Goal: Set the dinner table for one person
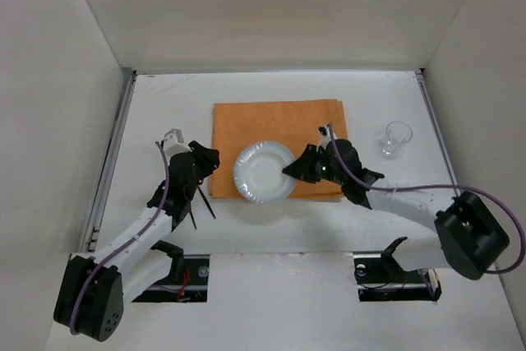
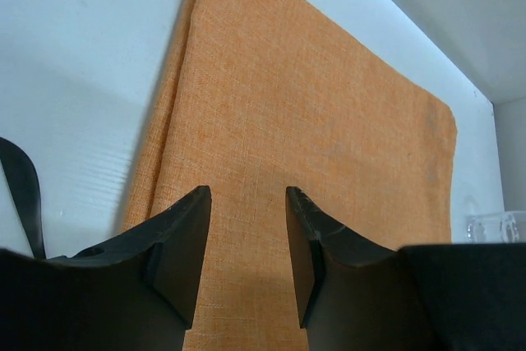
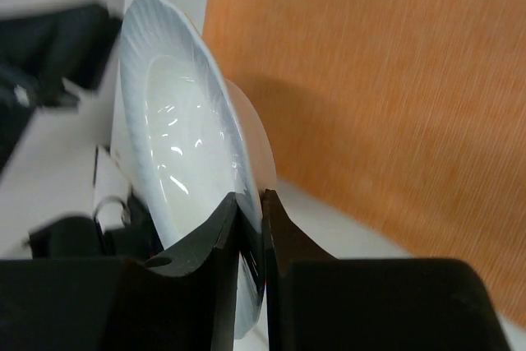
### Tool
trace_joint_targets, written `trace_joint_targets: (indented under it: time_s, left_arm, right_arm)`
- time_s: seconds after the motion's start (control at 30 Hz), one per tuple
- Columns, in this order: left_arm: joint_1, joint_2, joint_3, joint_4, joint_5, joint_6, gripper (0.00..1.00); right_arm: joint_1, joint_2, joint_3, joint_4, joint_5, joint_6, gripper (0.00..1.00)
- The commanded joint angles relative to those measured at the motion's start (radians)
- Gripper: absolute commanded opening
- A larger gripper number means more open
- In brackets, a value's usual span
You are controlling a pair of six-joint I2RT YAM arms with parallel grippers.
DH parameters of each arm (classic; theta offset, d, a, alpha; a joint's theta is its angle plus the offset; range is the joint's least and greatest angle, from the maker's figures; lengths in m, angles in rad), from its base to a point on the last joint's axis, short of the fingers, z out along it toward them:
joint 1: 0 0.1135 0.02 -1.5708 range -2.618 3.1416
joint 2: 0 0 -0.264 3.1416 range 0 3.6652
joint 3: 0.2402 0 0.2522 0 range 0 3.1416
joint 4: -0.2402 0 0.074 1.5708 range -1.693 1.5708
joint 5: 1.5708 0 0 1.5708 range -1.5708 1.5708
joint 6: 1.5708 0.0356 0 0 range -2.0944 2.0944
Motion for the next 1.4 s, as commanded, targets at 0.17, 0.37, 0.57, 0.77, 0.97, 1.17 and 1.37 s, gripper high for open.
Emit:
trace_joint_targets:
  time_s: [0.17, 0.37, 0.57, 0.77, 0.97, 1.17, 1.37]
  left_arm:
    - [-0.009, -0.033, -0.062, 0.086, 0.015, 0.005, 0.40]
    - [-0.022, -0.010, -0.065, 0.104, 0.027, 0.002, 0.40]
    - [-0.035, 0.017, -0.062, 0.120, 0.027, 0.002, 0.41]
    - [-0.046, 0.030, -0.060, 0.134, 0.027, 0.003, 0.41]
    - [-0.046, 0.040, -0.058, 0.134, 0.027, 0.000, 0.41]
    - [-0.042, 0.033, -0.063, 0.137, 0.027, 0.000, 0.41]
    - [-0.036, 0.038, -0.059, 0.134, 0.029, 0.002, 0.41]
  right_arm:
    - [-0.202, 0.303, 0.274, 0.218, -0.062, 0.057, 0.06]
    - [-0.248, 0.423, 0.308, 0.273, -0.087, 0.111, 0.07]
    - [-0.271, 0.462, 0.288, 0.278, -0.067, 0.124, 0.07]
    - [-0.280, 0.469, 0.242, 0.290, -0.051, 0.133, 0.08]
    - [-0.293, 0.480, 0.231, 0.286, -0.053, 0.133, 0.15]
    - [-0.291, 0.469, 0.211, 0.248, -0.019, 0.111, 0.43]
    - [-0.288, 0.367, 0.165, 0.153, 0.074, 0.024, 0.62]
